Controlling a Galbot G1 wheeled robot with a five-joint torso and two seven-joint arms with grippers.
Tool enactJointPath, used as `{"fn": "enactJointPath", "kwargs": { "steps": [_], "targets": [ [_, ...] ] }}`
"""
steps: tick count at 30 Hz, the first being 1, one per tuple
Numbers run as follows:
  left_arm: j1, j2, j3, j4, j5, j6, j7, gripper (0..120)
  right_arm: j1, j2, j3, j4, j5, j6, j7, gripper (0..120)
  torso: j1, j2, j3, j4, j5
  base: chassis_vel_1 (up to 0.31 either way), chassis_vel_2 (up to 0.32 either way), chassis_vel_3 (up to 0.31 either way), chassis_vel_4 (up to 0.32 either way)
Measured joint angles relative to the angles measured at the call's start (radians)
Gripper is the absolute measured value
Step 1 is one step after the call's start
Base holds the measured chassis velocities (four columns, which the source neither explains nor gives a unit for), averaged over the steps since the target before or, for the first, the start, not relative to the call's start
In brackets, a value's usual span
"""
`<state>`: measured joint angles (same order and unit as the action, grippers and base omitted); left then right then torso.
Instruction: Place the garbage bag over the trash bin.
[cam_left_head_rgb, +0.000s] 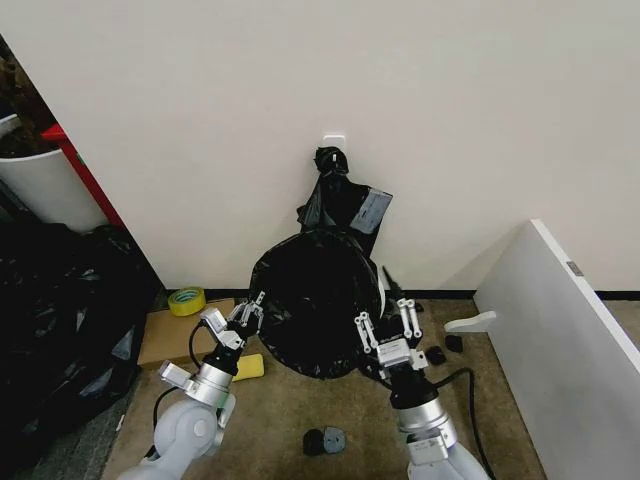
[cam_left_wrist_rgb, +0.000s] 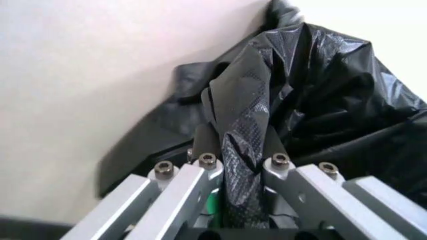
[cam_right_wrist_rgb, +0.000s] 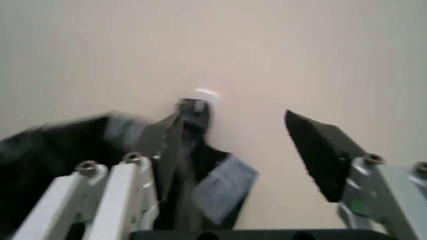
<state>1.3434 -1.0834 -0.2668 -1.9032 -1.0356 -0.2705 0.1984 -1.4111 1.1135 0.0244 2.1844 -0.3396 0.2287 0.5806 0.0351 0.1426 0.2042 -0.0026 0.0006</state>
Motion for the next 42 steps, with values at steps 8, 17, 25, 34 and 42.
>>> {"fn": "enactJointPath", "kwargs": {
  "steps": [8,17,25,34,42],
  "targets": [
    [0.048,0.012,0.016,-0.194,0.128,0.245,-0.459,4,0.035,0.019,0.074,0.011,0.259,0.001,0.046,92,0.0,0.0,0.0,0.0001,0.0,0.0,0.0,0.0,0.0],
    [0.034,-0.034,-0.017,-0.283,-0.15,0.496,-0.758,4,0.032,0.023,0.069,-0.114,0.294,0.183,-0.07,100,0.0,0.0,0.0,0.0,0.0001,0.0,0.0,0.0,0.0],
    [-0.005,-0.105,-0.085,-0.243,-0.4,0.6,-0.901,4,0.023,0.032,0.038,-0.21,0.39,0.405,-0.367,100,0.0,0.0,0.0,0.0,0.0,0.0,0.0,0.0,0.0],
    [-0.004,-0.093,-0.101,-0.216,-0.388,0.587,-0.882,4,0.024,0.035,0.056,-0.252,0.516,0.509,-0.581,100,0.0,0.0,0.0,-0.0003,0.0,0.0,0.0,0.0,0.0],
    [0.064,-0.073,-0.035,-0.188,-0.01,0.45,-0.739,4,0.047,0.046,0.061,-0.266,0.507,0.514,-0.586,100,0.0,0.0,0.0,0.0003,0.0,0.0,0.0,0.0,0.0]
  ]
}}
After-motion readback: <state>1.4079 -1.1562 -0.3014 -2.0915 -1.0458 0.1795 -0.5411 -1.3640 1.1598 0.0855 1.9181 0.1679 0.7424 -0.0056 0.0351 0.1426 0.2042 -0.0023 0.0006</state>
